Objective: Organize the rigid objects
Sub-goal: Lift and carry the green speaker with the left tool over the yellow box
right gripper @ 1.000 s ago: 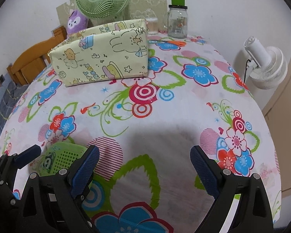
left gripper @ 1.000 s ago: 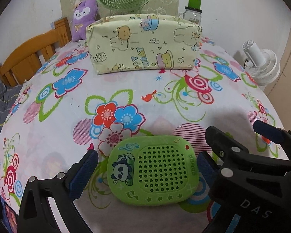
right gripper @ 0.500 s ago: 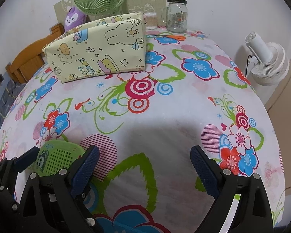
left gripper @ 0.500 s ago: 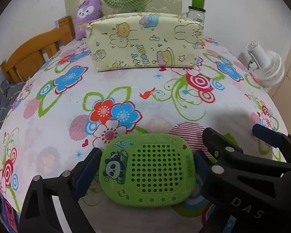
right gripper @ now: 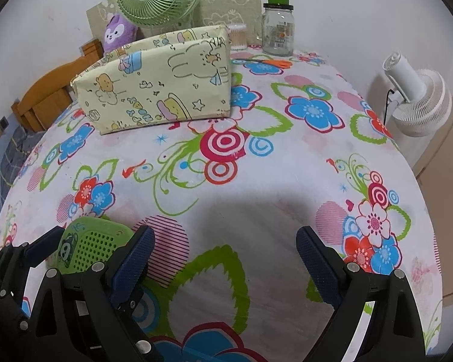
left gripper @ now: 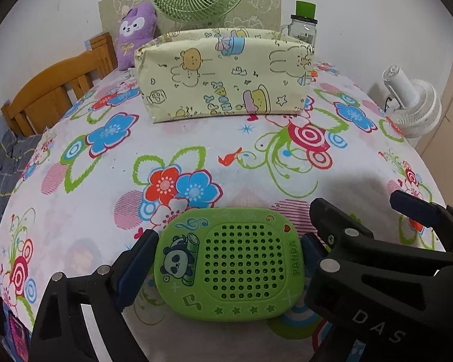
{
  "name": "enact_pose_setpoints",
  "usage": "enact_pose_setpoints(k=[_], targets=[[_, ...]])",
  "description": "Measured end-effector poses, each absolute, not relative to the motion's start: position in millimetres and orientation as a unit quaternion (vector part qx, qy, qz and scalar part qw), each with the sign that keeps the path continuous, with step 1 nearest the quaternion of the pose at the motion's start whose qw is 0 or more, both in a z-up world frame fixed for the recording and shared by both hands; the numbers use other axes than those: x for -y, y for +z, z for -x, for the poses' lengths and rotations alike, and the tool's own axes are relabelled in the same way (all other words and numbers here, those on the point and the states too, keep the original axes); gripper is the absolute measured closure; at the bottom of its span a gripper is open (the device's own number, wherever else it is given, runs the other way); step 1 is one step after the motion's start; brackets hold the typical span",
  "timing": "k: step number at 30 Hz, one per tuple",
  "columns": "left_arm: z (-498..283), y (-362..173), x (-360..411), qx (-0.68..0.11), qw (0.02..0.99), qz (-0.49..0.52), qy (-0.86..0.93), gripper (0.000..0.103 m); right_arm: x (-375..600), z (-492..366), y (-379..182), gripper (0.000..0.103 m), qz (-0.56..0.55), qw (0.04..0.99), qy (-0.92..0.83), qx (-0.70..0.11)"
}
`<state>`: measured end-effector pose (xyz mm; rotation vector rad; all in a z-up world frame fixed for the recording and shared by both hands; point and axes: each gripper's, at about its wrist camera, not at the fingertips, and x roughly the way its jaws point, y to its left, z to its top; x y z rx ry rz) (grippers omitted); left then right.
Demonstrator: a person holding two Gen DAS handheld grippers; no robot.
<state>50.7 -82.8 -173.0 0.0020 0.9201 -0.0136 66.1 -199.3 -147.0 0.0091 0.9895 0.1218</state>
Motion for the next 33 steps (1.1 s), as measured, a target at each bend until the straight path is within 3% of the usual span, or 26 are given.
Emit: enact_pose_setpoints(k=[33], targets=[[-52.5,-83.1,66.3,-0.378,0.925,-0.019,-0.003,0.008,178.6,-72.2,-54.7,0.007,-0.005,0.912,0.058,-0.407]])
